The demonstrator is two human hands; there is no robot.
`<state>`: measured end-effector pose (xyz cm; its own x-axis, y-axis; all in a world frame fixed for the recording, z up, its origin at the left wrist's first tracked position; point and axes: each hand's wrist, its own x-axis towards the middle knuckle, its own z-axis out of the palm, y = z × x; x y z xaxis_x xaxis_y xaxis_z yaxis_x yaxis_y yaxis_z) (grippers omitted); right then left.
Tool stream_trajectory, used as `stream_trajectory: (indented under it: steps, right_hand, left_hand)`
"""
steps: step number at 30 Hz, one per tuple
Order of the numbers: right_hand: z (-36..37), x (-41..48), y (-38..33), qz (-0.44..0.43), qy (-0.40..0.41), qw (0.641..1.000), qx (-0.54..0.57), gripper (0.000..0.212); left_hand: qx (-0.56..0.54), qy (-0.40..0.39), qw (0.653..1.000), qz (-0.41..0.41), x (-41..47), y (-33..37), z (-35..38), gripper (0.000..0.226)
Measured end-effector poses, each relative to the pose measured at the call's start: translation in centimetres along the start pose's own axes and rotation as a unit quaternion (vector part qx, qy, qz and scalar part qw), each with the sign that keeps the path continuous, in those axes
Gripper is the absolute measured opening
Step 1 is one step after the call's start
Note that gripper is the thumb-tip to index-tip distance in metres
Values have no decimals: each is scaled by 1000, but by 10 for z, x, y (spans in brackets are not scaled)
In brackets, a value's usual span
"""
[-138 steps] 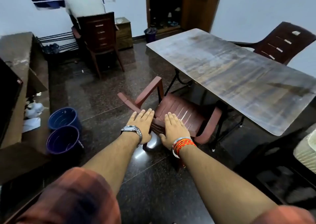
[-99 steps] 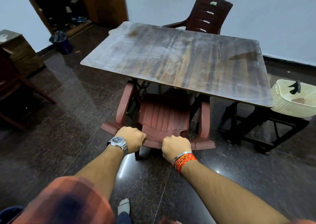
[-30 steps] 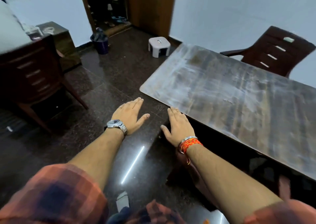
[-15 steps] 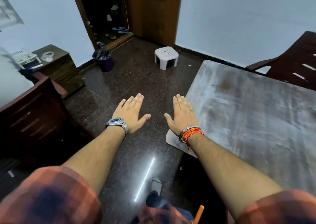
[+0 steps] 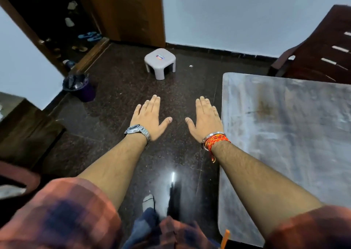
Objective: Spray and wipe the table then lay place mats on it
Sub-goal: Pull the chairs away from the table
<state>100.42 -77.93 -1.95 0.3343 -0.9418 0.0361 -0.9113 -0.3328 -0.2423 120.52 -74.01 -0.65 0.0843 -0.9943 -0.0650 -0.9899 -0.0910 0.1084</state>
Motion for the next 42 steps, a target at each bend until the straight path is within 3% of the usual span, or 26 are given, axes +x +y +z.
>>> stream_trajectory:
  steps: [7, 14, 19, 31, 35, 42]
  right_hand:
    - [18, 94, -17, 117, -1, 993, -4, 75]
    - [-8, 197, 2, 177, 38, 983, -20, 75]
    - [-22, 309, 61, 199, 78, 976, -32, 74]
    - [-89, 515, 234, 296, 120, 946, -50, 76]
    - [-91, 566, 303, 375, 137, 915, -49, 77]
    - [-111, 638, 395, 518, 157, 840, -28, 77]
  left_hand:
    - [11, -25, 995, 91, 142, -52, -12, 83]
    - [-4, -25, 980, 198, 270, -27, -25, 80]
    - [-7, 12, 967, 254, 403, 28, -40, 80]
    - [7, 7, 943, 334, 684, 176, -69, 84]
    - [8, -18, 919, 394, 771, 244, -57, 90]
    - [35, -51, 846, 530, 896, 350, -62, 94]
